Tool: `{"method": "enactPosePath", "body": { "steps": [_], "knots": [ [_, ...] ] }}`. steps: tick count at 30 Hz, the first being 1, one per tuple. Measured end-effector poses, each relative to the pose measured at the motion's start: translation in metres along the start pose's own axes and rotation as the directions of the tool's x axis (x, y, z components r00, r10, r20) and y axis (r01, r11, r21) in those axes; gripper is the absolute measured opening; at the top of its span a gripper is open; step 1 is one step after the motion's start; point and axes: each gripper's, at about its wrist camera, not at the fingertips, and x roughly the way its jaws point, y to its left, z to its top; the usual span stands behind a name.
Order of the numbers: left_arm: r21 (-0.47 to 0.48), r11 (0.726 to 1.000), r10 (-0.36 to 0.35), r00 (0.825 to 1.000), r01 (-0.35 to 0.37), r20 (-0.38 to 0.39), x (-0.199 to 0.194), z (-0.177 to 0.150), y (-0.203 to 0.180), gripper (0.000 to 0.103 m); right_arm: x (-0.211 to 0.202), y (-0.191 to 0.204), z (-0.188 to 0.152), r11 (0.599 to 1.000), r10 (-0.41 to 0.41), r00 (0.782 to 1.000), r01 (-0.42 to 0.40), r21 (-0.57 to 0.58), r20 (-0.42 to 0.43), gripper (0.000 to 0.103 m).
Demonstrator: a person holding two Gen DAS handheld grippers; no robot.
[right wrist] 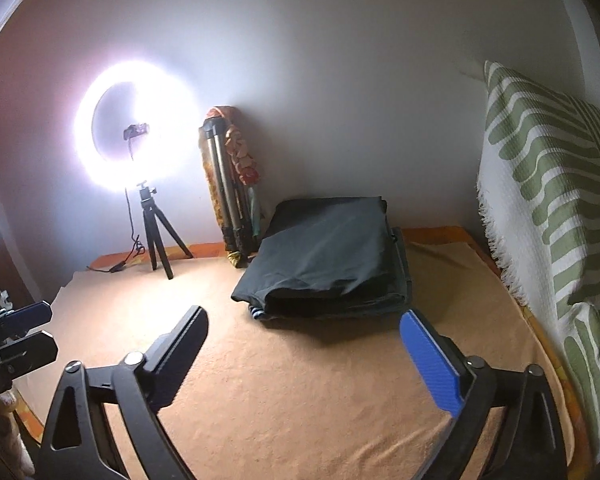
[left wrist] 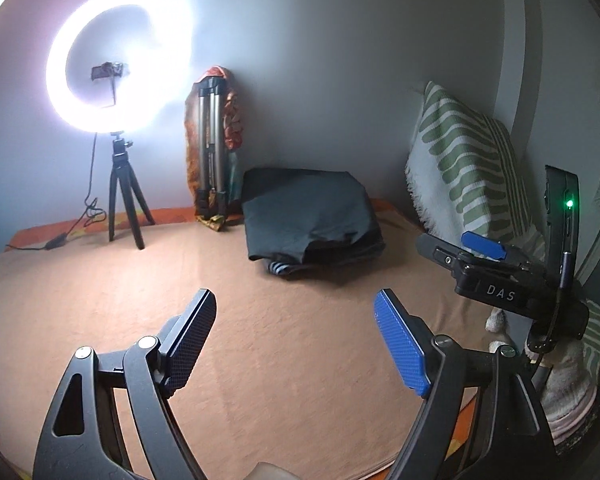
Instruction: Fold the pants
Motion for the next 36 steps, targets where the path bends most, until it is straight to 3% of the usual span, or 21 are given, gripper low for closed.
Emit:
{"method": "enactPosePath", "body": {
  "steps": [14, 23, 36],
  "knots": [
    [0.028, 0.996, 0.087, 0.996, -0.087, -0.032, 0.003, -0.024, 0.015, 0.082, 0.009, 0.016, -0.014, 0.999, 0.004, 1.0, -0.004, -0.039, 0.005, 0.103],
    [0.001, 0.997, 0.079, 0.993, -0.079, -0.086, 0.009, -0.032, 0.02, 0.082, 0.018, 0.009, -0.014, 1.0, 0.004, 1.0, -0.004, 0.012, -0.005, 0.103],
    [-0.011, 0.996, 0.083, 0.992, -0.084, -0.1, 0.007, -0.035, 0.018, 0.082, 0.02, 0.012, -0.015, 1.0, 0.019, 1.0, -0.019, 0.019, -0.01, 0.103]
  ]
}}
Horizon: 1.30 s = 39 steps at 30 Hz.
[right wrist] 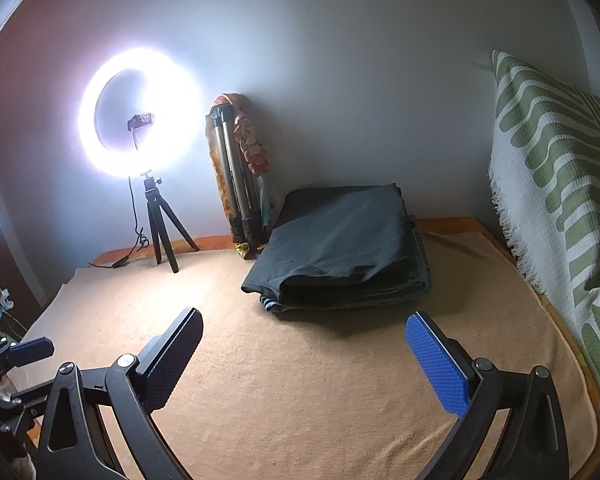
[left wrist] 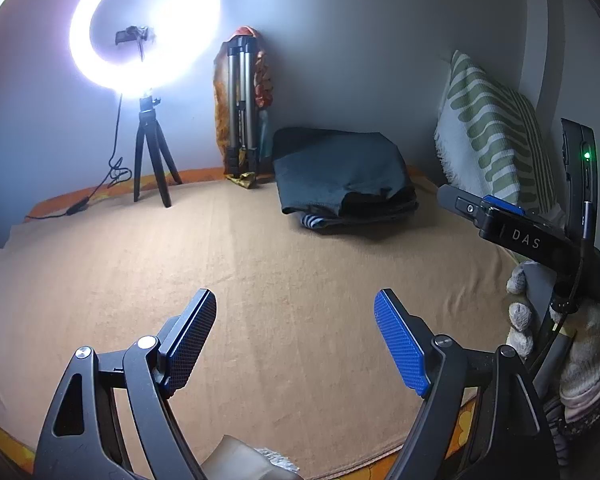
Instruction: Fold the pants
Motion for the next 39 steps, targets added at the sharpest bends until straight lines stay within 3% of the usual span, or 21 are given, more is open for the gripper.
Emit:
{"method": "enactPosePath", "body": {
  "steps": [39],
  "knots": [
    [0.003, 1.0, 0.005, 1.0, -0.005, -0.007, -0.0019, -0.0002, -0.002, 0.082, 0.0034, 0.004, -0.004, 1.0, 0.019, 1.0, -0.019, 0.008, -0.021, 0.103]
  ]
}}
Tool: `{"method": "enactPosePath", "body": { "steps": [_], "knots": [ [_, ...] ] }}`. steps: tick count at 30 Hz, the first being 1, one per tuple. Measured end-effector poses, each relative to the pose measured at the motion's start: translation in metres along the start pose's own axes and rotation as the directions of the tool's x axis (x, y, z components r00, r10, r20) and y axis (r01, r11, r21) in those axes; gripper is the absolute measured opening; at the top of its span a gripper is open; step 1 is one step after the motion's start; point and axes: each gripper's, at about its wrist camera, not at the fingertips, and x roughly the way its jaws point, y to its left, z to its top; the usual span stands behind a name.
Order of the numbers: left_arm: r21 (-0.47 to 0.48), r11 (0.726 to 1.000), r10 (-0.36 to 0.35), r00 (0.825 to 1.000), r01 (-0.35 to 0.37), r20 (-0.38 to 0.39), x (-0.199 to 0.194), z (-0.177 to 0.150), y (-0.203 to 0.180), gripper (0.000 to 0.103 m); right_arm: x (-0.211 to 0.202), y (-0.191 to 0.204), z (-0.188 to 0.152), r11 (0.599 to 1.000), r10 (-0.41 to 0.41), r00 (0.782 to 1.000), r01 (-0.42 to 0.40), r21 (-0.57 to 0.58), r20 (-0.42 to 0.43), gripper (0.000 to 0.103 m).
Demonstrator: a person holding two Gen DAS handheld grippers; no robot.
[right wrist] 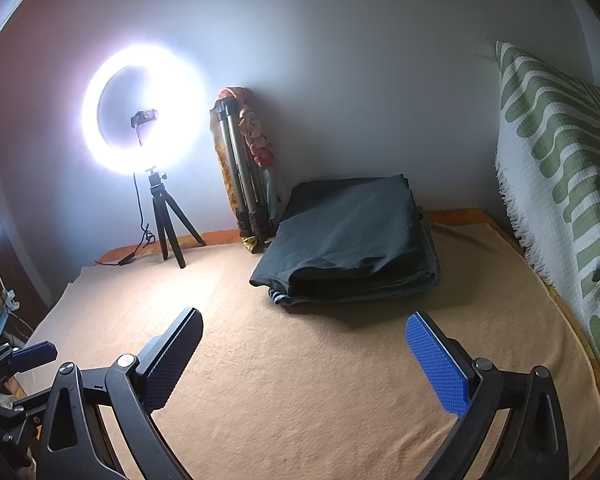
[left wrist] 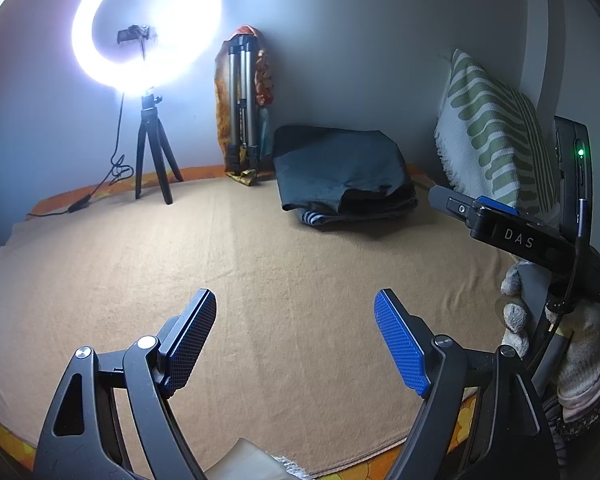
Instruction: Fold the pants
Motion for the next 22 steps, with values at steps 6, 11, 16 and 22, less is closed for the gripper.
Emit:
{"method": "enactPosePath", "body": {
  "steps": [6, 11, 16, 22],
  "knots": [
    [-0.004, 1.0, 0.002, 1.0, -0.002, -0.006, 0.0017, -0.0006, -0.0001, 0.082, -0.0002, 0.0011, -0.0001, 1.0, 0.001, 1.0, -0.001, 0.001, -0.001, 0.103],
    [-0.002, 1.0, 0.001, 1.0, -0.001, -0.005, 0.0022, 0.0001, -0.0001, 0.082, 0.0003, 0.002, -0.0005, 1.0, 0.003, 1.0, -0.003, -0.002, -0.002, 0.103],
    [0.002, 1.0, 0.007, 1.0, -0.007, -0.001, 0.0015, -0.0011, -0.0001, 0.082, -0.0002, 0.0028, -0.0014, 1.0, 0.005, 1.0, -0.005, -0.003, -0.002, 0.103],
    [0.004, 1.0, 0.013, 1.0, -0.013, 0.001, 0.0017, -0.0023, 0.0, 0.082, 0.0014, 0.0036, -0.0016, 1.0, 0.008, 1.0, -0.008, -0.003, -0.008, 0.103]
  ]
}}
